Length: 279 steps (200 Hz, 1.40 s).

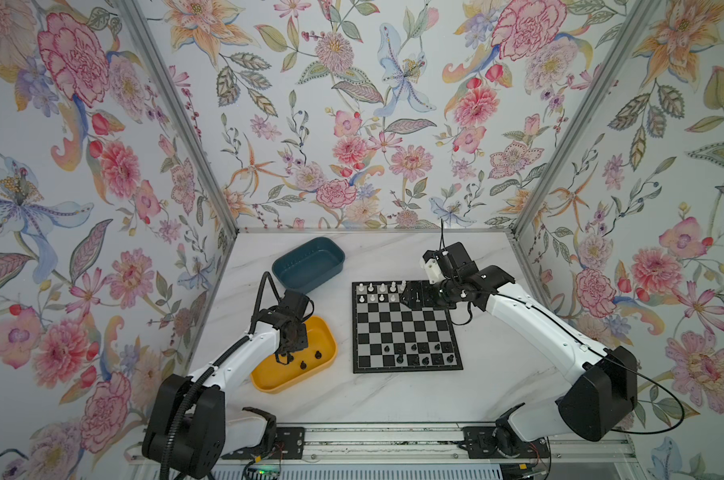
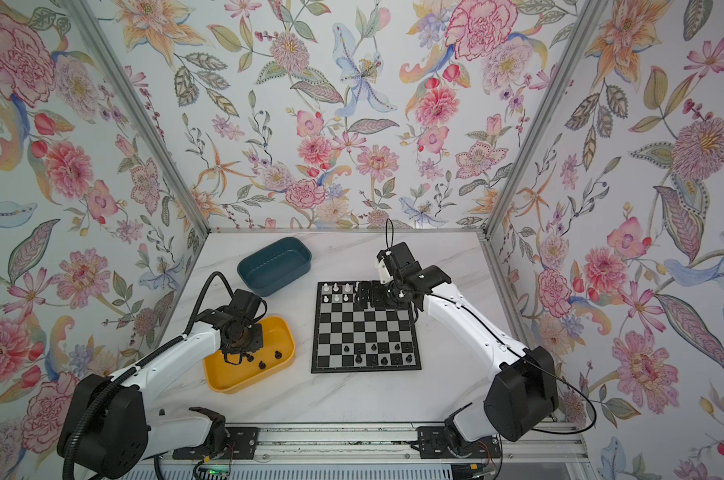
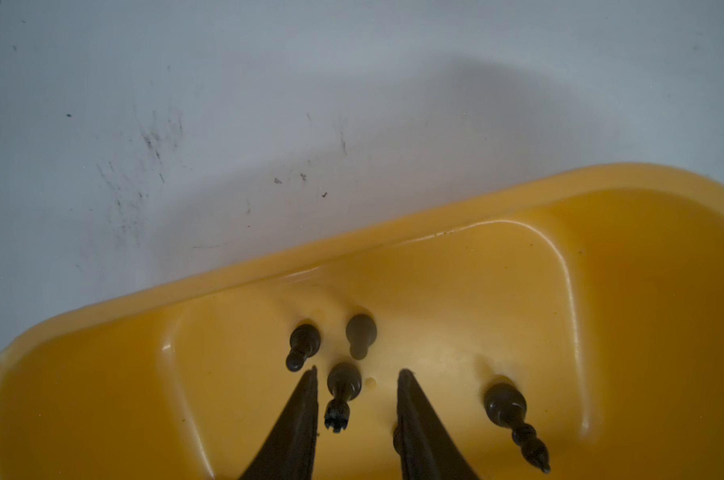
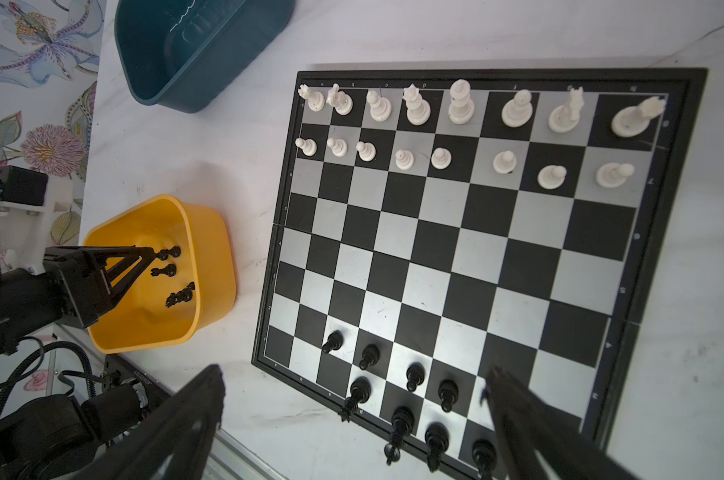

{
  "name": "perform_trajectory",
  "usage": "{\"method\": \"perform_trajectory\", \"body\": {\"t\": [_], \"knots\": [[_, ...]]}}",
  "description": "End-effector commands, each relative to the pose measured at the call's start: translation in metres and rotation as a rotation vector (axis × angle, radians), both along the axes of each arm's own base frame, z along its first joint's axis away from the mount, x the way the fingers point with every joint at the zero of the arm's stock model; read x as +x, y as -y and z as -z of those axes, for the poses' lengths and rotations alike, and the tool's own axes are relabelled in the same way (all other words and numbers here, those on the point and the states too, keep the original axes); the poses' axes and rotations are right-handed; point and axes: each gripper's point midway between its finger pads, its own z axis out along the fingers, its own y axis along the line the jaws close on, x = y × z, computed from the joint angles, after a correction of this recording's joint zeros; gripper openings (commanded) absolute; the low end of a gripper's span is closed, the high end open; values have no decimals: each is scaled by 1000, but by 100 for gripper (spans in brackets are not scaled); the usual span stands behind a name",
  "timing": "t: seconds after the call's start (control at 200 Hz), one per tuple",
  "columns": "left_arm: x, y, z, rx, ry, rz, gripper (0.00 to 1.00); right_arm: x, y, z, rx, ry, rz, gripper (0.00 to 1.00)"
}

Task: Set up the chess pieces on the board
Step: 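Lower the left gripper into the yellow tub and close on a black pawn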

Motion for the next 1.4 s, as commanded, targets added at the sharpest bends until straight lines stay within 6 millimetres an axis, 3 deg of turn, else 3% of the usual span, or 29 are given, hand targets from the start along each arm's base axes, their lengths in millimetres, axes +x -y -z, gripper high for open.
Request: {"method": "perform_trajectory", "body": {"t": [0.0,0.731,1.391], "knots": [[1,-1,8,-9,-11,8,34,5,0,-6,1,20,23,99],[-4,-2,32,3,-76,-1,28,5,7,1,-11,2,29,99],[-1,-3,34,17,-89,5,21,7,12,5,-13,-12,33,99]]}}
